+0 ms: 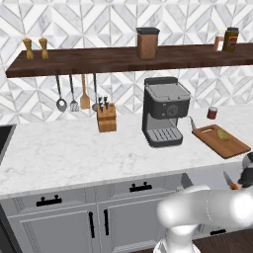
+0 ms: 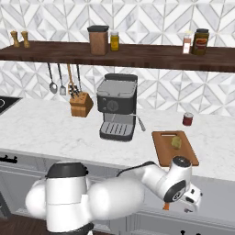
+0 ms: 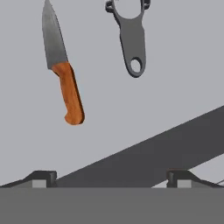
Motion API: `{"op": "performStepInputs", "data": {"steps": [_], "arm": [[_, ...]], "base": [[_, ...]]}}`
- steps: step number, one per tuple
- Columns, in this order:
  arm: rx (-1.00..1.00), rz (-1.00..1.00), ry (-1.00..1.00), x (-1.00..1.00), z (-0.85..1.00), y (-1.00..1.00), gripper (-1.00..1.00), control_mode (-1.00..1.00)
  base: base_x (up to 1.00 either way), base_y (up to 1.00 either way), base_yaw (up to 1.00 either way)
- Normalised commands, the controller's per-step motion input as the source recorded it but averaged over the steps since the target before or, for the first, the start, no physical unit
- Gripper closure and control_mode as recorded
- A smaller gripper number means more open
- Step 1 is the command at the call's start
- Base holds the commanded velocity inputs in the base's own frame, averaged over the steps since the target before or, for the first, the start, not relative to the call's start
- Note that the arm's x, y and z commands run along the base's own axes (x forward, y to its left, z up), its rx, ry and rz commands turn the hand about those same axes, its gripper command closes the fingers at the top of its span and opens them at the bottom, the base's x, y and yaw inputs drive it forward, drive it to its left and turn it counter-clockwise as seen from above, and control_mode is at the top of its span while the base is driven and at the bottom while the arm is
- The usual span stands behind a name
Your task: Place the appropriate cutting tool for cutting the potato skin on the cutting board.
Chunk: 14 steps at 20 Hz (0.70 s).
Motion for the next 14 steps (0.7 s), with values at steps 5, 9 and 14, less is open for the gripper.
{"op": "performStepInputs", "data": {"steps": [5,9,14], "arm": [[-0.01,0.01,-0.09,0.04,-0.47,-0.04,-1.00,-1.00],[0.00,0.02,0.00,-0.09,-0.07,-0.22,-1.00,-1.00],[0.00,0.00,0.00,-0.58,-0.44,-0.21,-1.00,-1.00]], "base": [[0.00,0.00,0.00],[0.00,0.00,0.00],[0.00,0.00,0.00]]}}
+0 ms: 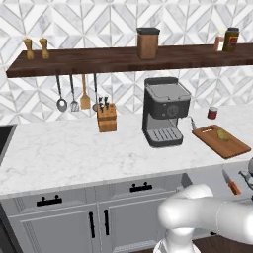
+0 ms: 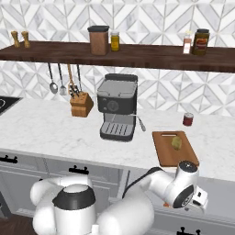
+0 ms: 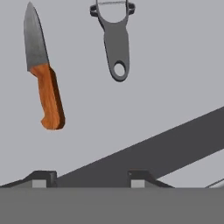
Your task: Place the appropriate cutting tool for cutting the potato skin on the cutting board.
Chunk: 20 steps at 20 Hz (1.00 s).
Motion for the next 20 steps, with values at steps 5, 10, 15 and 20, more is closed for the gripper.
{"op": "performStepInputs", "data": {"steps": [5,10,15,20], "arm": [[0.00,0.00,0.03,-0.94,-0.77,-0.14,-1.00,-1.00],[0.00,0.00,0.07,-1.00,-1.00,0.01,-1.00,-1.00],[-0.02,0.00,0.03,-1.00,-1.00,0.01,-1.00,-1.00],[0.00,0.00,0.09,-1.00,-0.97,0.08,-1.00,-1.00]], "base": [[0.00,0.00,0.00],[0.00,0.00,0.00],[0.00,0.00,0.00],[0.00,0.00,0.00]]}}
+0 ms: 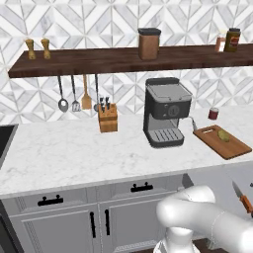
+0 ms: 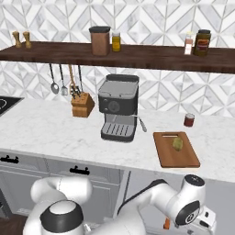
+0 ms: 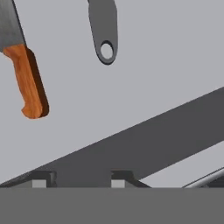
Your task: Place the appropriate cutting tool for cutting the potato skin on the cutting board.
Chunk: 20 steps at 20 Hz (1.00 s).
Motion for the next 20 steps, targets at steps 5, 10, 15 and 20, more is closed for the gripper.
{"op": "performStepInputs", "data": {"steps": [5,10,15,20], "arm": [[0.00,0.00,-0.11,-0.01,0.52,0.08,-1.00,-1.00],[0.00,-0.01,-0.12,0.69,0.14,0.16,-1.00,-1.00],[0.00,0.00,0.00,0.66,-0.53,-0.16,-1.00,-1.00],[0.00,0.00,0.04,0.12,-0.35,-0.58,-1.00,-1.00]], "base": [[0.00,0.00,0.00],[0.00,0.00,0.00],[0.00,0.00,0.00],[0.00,0.00,0.00]]}}
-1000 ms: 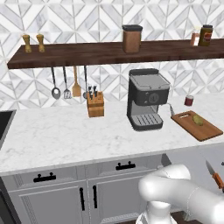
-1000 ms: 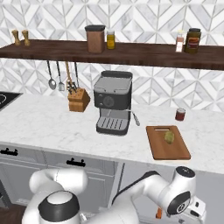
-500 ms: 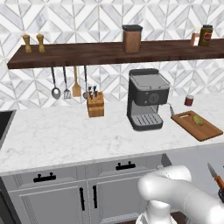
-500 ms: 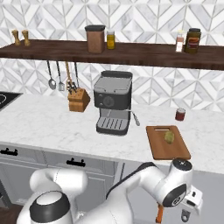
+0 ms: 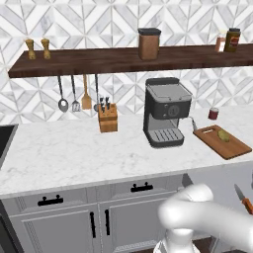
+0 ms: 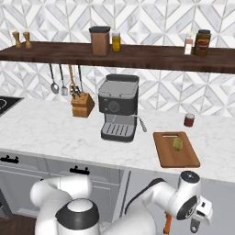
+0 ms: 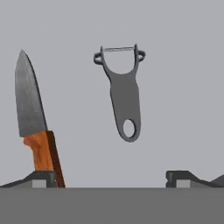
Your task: Place the appropriate cutting tool for cutting the potato skin on the cutting board.
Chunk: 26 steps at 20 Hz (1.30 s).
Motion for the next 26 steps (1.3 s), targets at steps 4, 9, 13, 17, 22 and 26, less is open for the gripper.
{"op": "performStepInputs", "data": {"steps": [4,9,13,17,22,26], "arm": [[0.01,0.00,0.06,0.00,-0.23,-0.44,-1.00,-1.00],[0.05,0.00,0.04,0.15,-0.26,-0.10,-1.00,-1.00],[0.05,0.01,0.06,0.06,-0.46,-0.01,-1.00,-1.00],[0.02,0.02,0.09,0.03,-0.51,-0.09,-1.00,-1.00],[0.02,0.06,0.00,0.07,-0.22,-0.04,-1.00,-1.00],[0.01,0.09,-0.01,0.08,-0.21,-0.18,-1.00,-1.00]], "base": [[0.00,0.00,0.00],[0.00,0.00,0.00],[0.00,0.00,0.00],[0.00,0.00,0.00],[0.00,0.00,0.00],[0.00,0.00,0.00]]}}
